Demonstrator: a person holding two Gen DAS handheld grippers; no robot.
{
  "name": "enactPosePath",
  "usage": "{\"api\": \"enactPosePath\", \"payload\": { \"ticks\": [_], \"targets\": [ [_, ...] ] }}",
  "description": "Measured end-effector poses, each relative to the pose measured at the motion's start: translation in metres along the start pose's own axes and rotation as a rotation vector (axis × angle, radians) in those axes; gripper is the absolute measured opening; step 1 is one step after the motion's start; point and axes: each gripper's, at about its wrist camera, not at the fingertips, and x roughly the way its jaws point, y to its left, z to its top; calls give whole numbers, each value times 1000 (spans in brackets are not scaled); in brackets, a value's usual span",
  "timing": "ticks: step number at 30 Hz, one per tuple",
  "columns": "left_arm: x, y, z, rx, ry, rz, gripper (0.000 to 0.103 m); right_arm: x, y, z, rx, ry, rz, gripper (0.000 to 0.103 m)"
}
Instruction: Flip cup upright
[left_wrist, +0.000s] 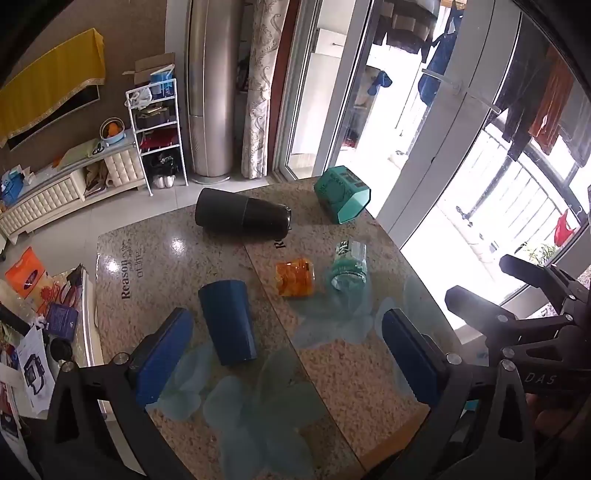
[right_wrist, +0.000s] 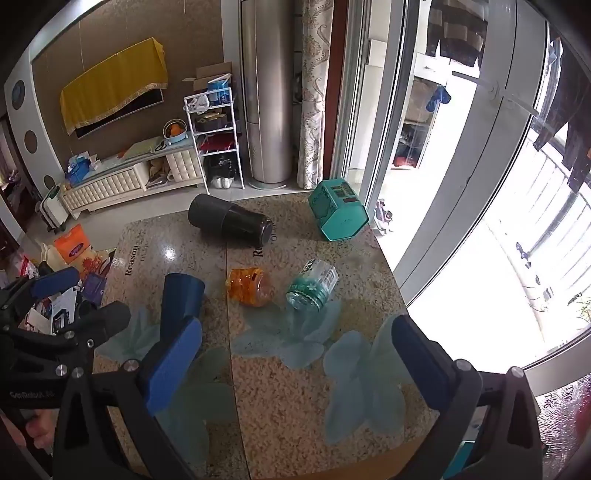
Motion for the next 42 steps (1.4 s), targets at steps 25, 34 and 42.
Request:
{"api": "enactPosePath", "payload": {
  "ticks": [25, 34, 42],
  "targets": [
    [5, 8, -4, -3, 19, -16, 103, 1, 7, 1, -11, 9, -4, 103],
    [6, 10, -3, 1, 23, -15, 103, 3, 7, 1, -10, 15, -4, 103],
    [7, 11, -3, 2, 31, -21, 103, 2, 8, -1, -6, 19, -4, 103]
  ]
}}
